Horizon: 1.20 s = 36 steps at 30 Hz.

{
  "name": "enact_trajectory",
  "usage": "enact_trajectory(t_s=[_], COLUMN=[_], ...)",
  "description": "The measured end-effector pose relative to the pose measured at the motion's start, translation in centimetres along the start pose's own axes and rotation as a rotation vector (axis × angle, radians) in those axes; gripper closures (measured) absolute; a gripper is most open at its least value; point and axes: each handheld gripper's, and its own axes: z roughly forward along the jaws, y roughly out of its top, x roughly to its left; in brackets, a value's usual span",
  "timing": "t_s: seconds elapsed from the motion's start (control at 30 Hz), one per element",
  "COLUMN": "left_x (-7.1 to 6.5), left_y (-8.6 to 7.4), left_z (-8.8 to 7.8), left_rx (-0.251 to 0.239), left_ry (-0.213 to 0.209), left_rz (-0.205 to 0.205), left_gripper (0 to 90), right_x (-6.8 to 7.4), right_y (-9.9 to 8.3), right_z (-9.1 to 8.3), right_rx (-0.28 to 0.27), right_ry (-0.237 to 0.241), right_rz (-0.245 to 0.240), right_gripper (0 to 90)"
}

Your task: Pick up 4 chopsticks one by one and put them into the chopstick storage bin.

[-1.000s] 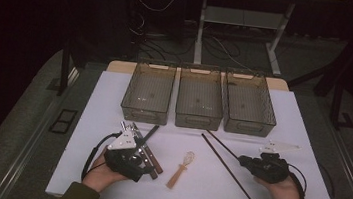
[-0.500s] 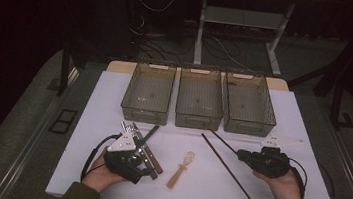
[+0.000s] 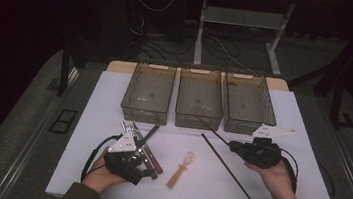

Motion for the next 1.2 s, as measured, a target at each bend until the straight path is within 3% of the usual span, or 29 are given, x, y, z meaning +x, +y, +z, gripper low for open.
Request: enact_trajectory(t_s=[0.47,1.2], left_x=[0.0,0.0], left_y=[0.1,0.1], left_z=[0.1,0.2], left_rx=[-0.004,0.004], left_ry=[-0.007,0.0], left_rz=[0.006,0.025], left_gripper=[0.0,0.0], right_x=[0.2,0.9], right_y=[2.3,6.1], right_z=[2.1,4.9], right_rx=[-0.013,-0.013], right_ry=[0.023,0.012], right_rz=[-0.002,-0.027], right_gripper=[85.5,85.5])
